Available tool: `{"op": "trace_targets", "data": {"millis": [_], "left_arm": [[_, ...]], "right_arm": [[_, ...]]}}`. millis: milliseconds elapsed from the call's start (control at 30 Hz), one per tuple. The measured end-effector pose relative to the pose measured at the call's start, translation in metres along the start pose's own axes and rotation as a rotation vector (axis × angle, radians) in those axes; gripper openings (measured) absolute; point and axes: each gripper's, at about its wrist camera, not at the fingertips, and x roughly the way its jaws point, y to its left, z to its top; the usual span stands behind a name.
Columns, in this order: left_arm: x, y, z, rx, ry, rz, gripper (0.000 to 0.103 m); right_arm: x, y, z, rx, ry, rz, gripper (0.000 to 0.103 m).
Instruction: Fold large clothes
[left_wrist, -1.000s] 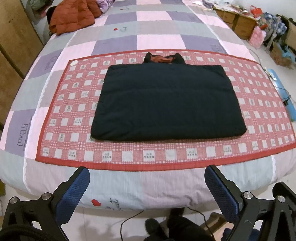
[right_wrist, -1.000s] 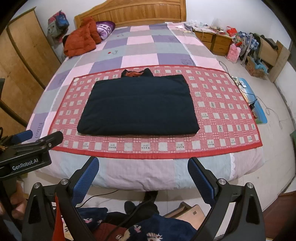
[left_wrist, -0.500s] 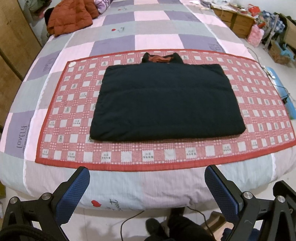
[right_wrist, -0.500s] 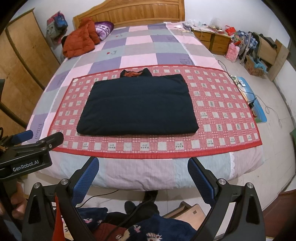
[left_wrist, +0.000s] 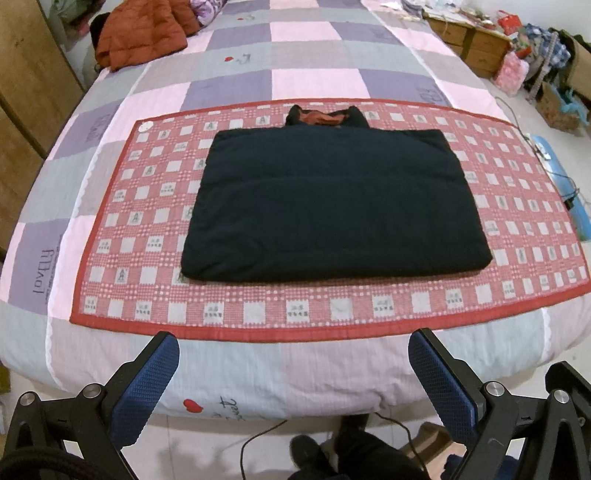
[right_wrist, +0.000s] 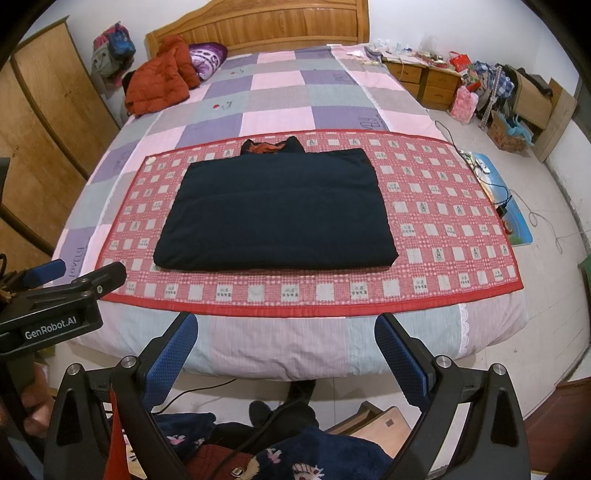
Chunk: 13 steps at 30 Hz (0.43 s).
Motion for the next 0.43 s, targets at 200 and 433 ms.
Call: {"op": "trace_targets", "data": {"millis": [200,433], "left_arm": [[0.0002,0.0002,-0.0004,-0.001,-0.002,0.002,0.102],[-0.0004,-0.0001,0.0014,0.001,-0.01,-0.009,0.102]], "right_arm": [[0.0003,0.001,0.0003,0.0,0.0,-0.001,0.098],[-0.0007,-0.001,0.0,0.0,-0.002,-0.002,0.098]]}}
